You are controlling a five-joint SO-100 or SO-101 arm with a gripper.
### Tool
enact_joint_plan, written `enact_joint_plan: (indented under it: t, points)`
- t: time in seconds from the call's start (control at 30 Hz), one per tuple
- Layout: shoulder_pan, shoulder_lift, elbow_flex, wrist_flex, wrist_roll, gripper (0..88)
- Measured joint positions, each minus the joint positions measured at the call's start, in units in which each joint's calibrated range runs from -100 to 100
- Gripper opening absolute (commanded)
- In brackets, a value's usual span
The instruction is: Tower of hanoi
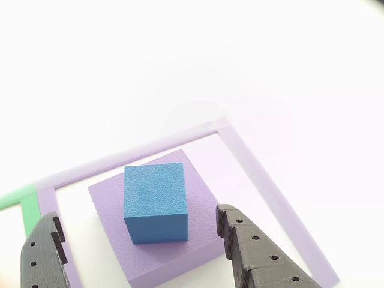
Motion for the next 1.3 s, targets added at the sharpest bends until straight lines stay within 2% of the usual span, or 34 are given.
enact_joint_plan:
  t: [0.4,1.03,1.3]
  points:
    - [-0.4,4.1,-3.7,-1.0,0.0,21.5]
    - [-1.6,4.1,-3.8,-1.0,0.0,2.7]
    - [-1.6,4.1,-3.8,-1.0,0.0,2.0]
